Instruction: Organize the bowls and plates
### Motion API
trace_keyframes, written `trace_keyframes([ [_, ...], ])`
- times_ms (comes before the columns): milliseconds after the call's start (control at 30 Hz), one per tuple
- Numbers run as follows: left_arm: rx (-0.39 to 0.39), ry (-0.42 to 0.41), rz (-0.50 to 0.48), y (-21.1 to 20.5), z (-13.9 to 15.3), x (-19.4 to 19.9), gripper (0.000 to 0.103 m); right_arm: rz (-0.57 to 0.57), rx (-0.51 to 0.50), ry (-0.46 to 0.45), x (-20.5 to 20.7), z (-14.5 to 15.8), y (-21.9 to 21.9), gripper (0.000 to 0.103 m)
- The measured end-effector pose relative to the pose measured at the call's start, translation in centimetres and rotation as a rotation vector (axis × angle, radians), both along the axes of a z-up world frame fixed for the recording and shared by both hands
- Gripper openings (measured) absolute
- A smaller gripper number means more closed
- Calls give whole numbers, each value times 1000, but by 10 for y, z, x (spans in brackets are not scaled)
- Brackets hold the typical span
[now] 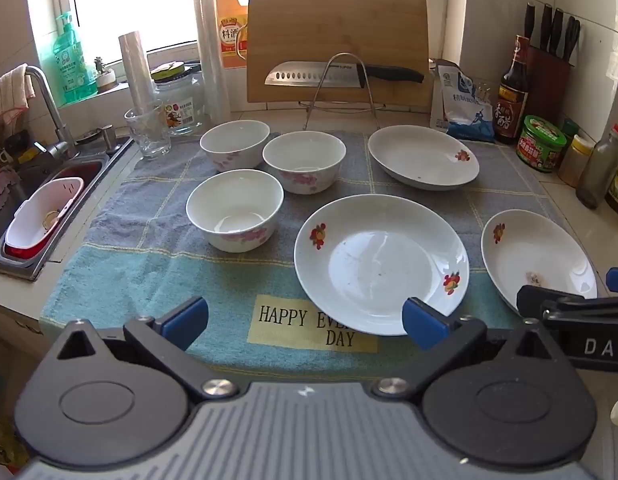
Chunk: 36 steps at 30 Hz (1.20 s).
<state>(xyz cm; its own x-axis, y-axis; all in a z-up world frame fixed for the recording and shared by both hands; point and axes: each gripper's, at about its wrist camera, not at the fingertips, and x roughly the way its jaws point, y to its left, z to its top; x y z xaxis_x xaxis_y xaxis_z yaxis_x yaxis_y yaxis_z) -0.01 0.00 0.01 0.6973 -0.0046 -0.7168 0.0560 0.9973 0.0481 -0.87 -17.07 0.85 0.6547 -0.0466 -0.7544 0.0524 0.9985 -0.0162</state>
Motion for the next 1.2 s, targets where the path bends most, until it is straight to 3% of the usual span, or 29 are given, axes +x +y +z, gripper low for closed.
trace_keyframes([
  [1200,-8,0,-1,1,1,7,102,0,-6,-11,5,0,4,103],
])
